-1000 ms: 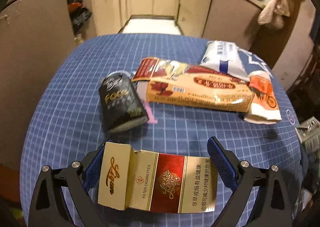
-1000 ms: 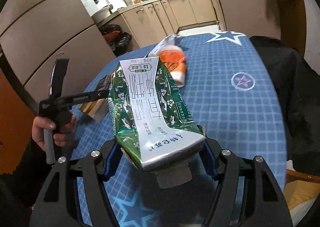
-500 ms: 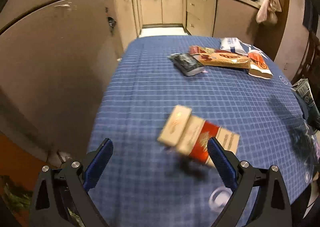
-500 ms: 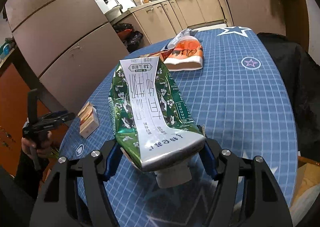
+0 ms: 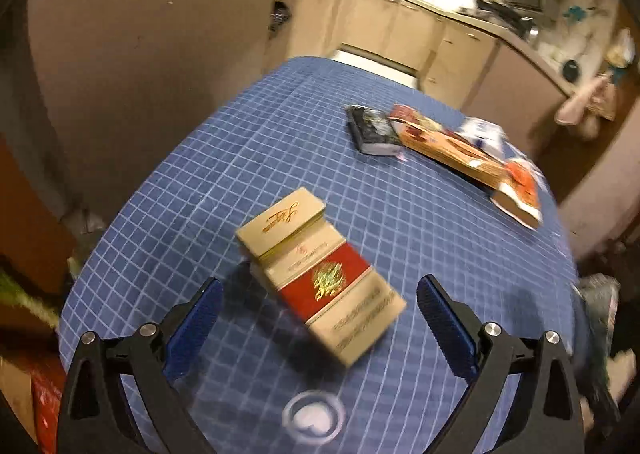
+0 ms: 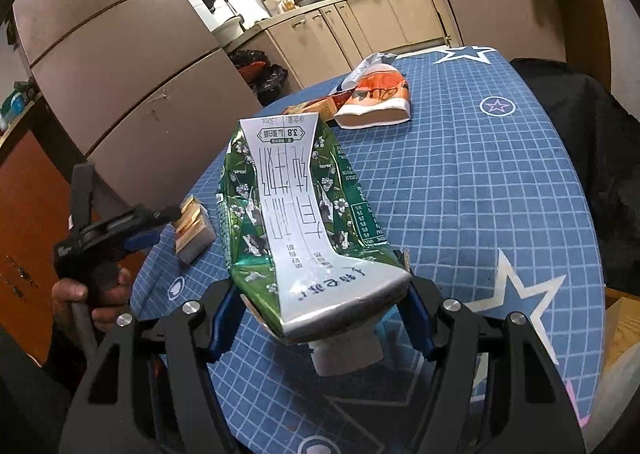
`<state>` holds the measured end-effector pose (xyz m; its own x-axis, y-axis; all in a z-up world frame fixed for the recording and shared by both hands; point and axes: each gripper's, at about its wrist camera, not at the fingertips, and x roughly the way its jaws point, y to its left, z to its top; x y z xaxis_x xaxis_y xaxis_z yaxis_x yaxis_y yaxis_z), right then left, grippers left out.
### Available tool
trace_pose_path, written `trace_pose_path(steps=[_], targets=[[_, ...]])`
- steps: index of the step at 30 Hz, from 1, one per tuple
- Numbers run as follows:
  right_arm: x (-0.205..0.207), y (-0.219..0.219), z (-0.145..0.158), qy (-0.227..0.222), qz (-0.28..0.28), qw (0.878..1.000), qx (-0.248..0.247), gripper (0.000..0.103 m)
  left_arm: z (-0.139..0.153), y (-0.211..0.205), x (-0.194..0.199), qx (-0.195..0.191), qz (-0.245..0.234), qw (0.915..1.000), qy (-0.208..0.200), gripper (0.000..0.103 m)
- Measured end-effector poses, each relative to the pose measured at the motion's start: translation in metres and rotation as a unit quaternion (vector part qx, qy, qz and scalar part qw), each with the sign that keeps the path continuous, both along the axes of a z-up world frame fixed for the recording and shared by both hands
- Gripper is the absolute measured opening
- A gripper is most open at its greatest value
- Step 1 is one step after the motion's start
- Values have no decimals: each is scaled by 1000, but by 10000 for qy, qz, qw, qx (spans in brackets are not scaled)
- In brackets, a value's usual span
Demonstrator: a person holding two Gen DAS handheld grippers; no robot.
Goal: Collect trash
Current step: 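Grasp the green milk carton with the right tool while the left tool grasps the cigarette pack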
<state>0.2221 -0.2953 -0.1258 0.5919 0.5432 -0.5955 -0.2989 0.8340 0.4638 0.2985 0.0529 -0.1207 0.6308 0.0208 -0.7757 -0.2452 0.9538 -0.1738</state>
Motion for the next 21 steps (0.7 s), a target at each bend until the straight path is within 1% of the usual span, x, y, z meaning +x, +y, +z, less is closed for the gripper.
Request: trace_pose_path(steps=[1, 3, 5, 6, 7, 8, 9, 11, 13, 18, 19, 20, 21], targets=[[-1, 0, -1, 5, -17, 10000, -3, 64, -5, -7, 6, 95, 124, 9999, 10, 97], [-2, 1, -3, 19, -34, 10000, 1, 64, -16, -9, 12, 162, 357, 9991, 132, 97], [-6, 5, -6, 25, -15, 10000, -19, 64, -29, -7, 17, 73, 481, 9983, 331, 97], [-7, 7, -7, 25, -11, 10000, -71, 64, -28, -11, 14, 191, 493, 9985, 174, 96], [-10, 9, -7, 13, -4, 9999, -105, 64, -27, -11, 10, 213, 462, 9986, 122, 92], [-11, 10, -8, -1, 1, 9999, -134, 64, -27, -10, 6, 150, 376, 9992, 61, 83], [-12, 12, -8, -21, -7, 9998, -172, 64, -25, -11, 1, 155, 284, 9995, -5, 77], [-15, 14, -8, -45, -32, 9997, -250, 64, -21, -13, -10, 394, -17, 9991, -120, 70], [-17, 17, -9, -59, -63, 9995, -308, 64, -18, -12, -20, 594, -306, 9975, -214, 66], [-27, 26, -11, -79, -177, 9988, -455, 63, -12, -12, -39, 803, -684, 9935, -418, 53], [-30, 28, -12, -60, -196, 9986, -494, 63, -6, -12, -44, 882, -684, 9921, -569, 30], [-31, 31, -12, -43, -220, 9983, -536, 63, 1, -15, -49, 1009, -765, 9895, -693, 24], [-33, 33, -13, -31, -244, 9979, -594, 63, 5, -16, -54, 1016, -838, 9886, -732, 23]])
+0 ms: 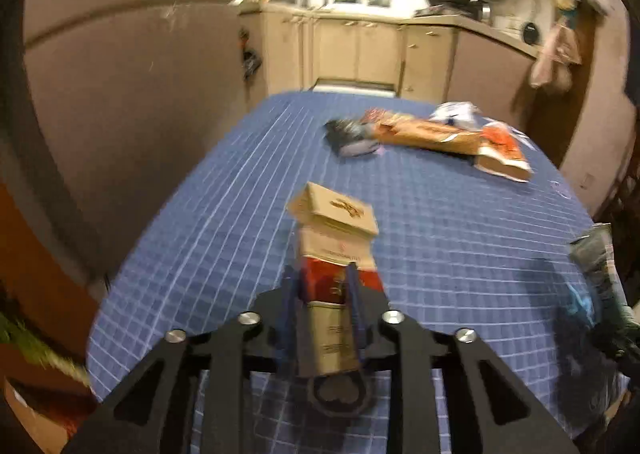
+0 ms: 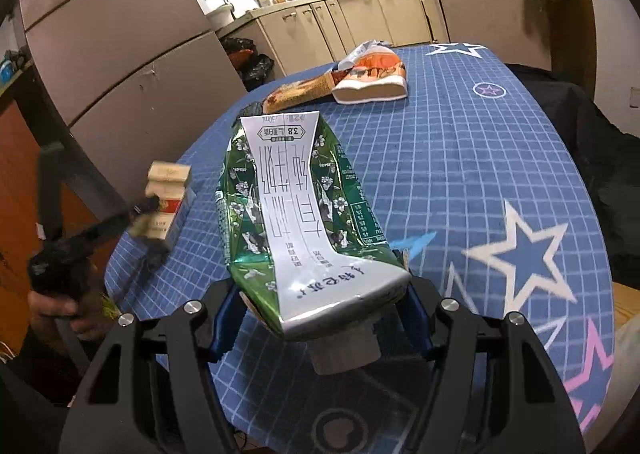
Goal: Collect trash
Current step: 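Grasp the green milk carton with the right tool while the left tool grasps the cigarette pack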
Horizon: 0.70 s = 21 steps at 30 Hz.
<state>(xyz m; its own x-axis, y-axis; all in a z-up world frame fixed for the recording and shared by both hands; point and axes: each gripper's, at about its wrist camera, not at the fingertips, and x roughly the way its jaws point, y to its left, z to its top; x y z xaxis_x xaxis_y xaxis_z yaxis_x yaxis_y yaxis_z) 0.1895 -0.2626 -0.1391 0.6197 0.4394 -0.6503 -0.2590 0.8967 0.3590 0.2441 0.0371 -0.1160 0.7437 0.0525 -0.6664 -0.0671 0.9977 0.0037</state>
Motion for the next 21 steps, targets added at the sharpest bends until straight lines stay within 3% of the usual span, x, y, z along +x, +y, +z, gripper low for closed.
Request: trace_pose_path(steps=[6, 7, 8, 10, 14, 16, 18, 20, 21], targets=[[-14, 9, 1, 4, -24, 9999, -141, 63, -2, 1, -4, -139, -192, 9995, 216, 26], [-18, 10, 3, -26, -20, 9999, -158, 63, -8, -2, 0, -104, -320, 9989, 333, 38], [-19, 12, 3, -39, -26, 9999, -162, 63, -12, -2, 2, -141, -404, 9984, 381, 42], [-21, 11, 4, -42, -29, 9999, -143, 63, -16, 0, 4, -217, -281, 9989, 314, 47], [-25, 12, 5, -63, 12, 9999, -121, 63, -16, -1, 5, -362, 15, 9984, 435, 76], [-25, 14, 6, -88, 31, 9999, -112, 63, -16, -11, 1, -157, 12, 9994, 314, 76], [-26, 12, 6, -104, 24, 9999, -97, 63, -21, -24, 1, 202, 50, 9993, 300, 85], [-26, 10, 7, -125, 4, 9999, -80, 63, -33, -27, 9, 465, 200, 9978, 427, 83], [-27, 9, 7, -141, -12, 9999, -79, 63, -40, -23, 10, 367, 239, 9985, 342, 82]])
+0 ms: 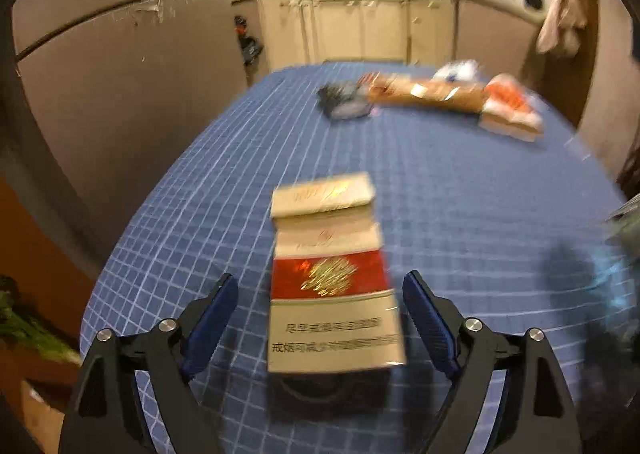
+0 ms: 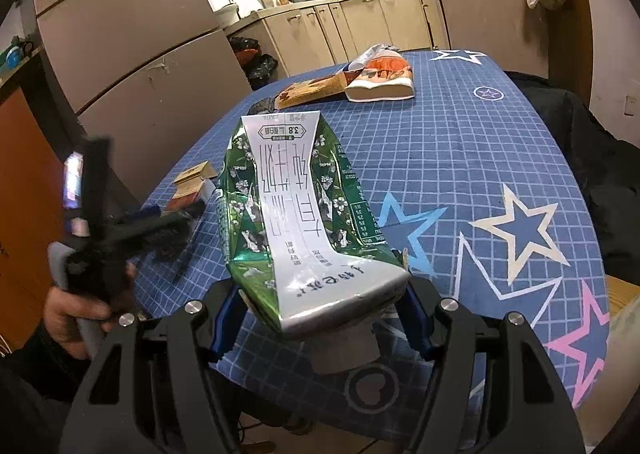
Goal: Collect trash
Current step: 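Grasp the green milk carton with the right tool while the left tool grasps the cigarette pack, then carry the cigarette pack and milk carton over the bucket and release both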
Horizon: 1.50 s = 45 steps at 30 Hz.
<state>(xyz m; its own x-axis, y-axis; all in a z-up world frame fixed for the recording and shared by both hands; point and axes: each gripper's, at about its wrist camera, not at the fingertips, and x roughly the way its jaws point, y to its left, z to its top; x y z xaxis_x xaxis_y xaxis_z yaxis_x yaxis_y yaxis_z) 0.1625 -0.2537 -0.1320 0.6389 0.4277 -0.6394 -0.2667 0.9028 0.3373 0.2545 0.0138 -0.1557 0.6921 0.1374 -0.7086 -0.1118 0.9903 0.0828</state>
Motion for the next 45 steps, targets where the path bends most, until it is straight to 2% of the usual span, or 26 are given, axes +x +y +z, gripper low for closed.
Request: trace_pose_path(steps=[2, 8, 10, 15, 18, 22, 27, 31, 39, 45], targets=[[-2, -3, 1, -37, -57, 10000, -15, 62, 1, 5, -1, -259, -64, 9996, -16, 56], [-7, -12, 6, -113, -231, 9997, 28, 62, 15, 1, -14, -211, -152, 9995, -196, 56], [-9, -14, 9, -149, -265, 9995, 15, 62, 25, -9, -20, -67, -297, 9989, -353, 56], [-19, -23, 20, -281, -421, 9987, -64, 62, 50, -37, -24, -17, -683, 9963, -525, 56], [-29, -36, 29, -384, -626, 9973, -94, 61, 69, -63, -31, 183, -908, 9917, -896, 56], [-46, -63, 45, -555, -1011, 9932, -140, 61, 88, -99, -38, 200, -1297, 9843, -1182, 56], [-70, -104, 69, -822, -1581, 9836, -290, 61, 109, -152, -50, 182, -1892, 9708, -1465, 56], [-93, -137, 86, -1003, -2021, 9731, -471, 61, 127, -205, -62, 120, -2422, 9550, -1708, 56], [-134, -197, 106, -1138, -2810, 9494, -815, 61, 142, -300, -79, 38, -3307, 9249, -1876, 56], [-158, -236, 110, -1156, -3301, 9311, -1030, 61, 142, -358, -96, 78, -3842, 9034, -1905, 56]])
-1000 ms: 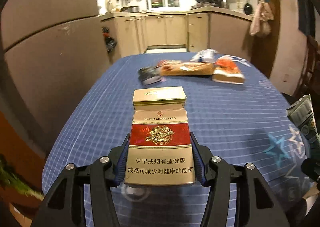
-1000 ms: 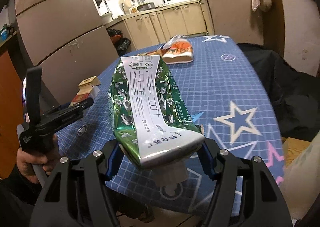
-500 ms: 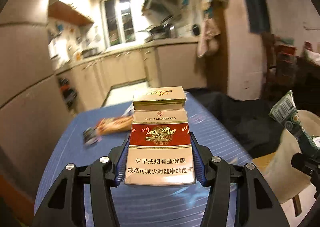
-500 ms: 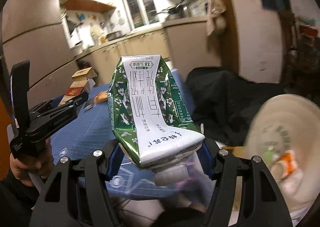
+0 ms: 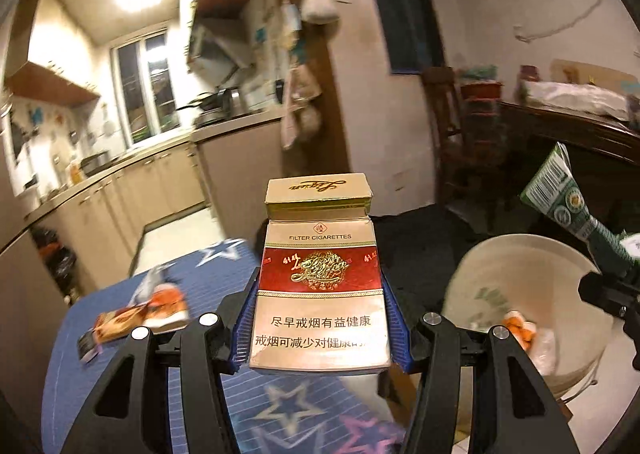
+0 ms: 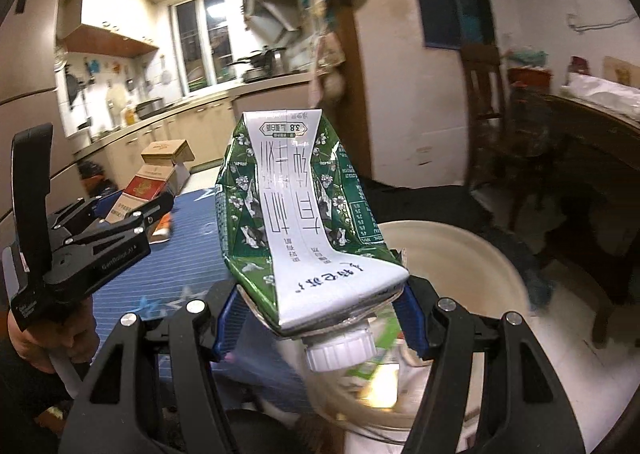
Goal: Collect trash
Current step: 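Carry the cigarette pack and milk carton over the bucket and release both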
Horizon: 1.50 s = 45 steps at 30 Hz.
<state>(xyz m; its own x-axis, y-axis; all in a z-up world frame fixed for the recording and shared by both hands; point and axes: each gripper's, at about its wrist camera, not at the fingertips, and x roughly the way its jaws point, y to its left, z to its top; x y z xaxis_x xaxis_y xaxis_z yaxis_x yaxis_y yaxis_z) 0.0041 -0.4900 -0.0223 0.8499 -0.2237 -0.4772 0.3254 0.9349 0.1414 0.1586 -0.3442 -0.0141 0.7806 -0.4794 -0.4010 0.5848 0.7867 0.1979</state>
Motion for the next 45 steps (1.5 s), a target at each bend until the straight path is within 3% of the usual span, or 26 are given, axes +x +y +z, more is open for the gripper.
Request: trace_pose_path(steps=[7, 18, 45], targets=[[-20, -36, -6, 85, -520, 9986, -62, 61, -13, -56, -20, 209, -527, 9984, -52, 56], [-41, -70, -23, 290, -907, 9955, 22, 61, -33, -108, -37, 502, -1089, 9928, 20, 56], [-40, -89, -34, 489, -1036, 9932, 180, 61, -57, -134, -38, 710, -1444, 9866, 262, 56]])
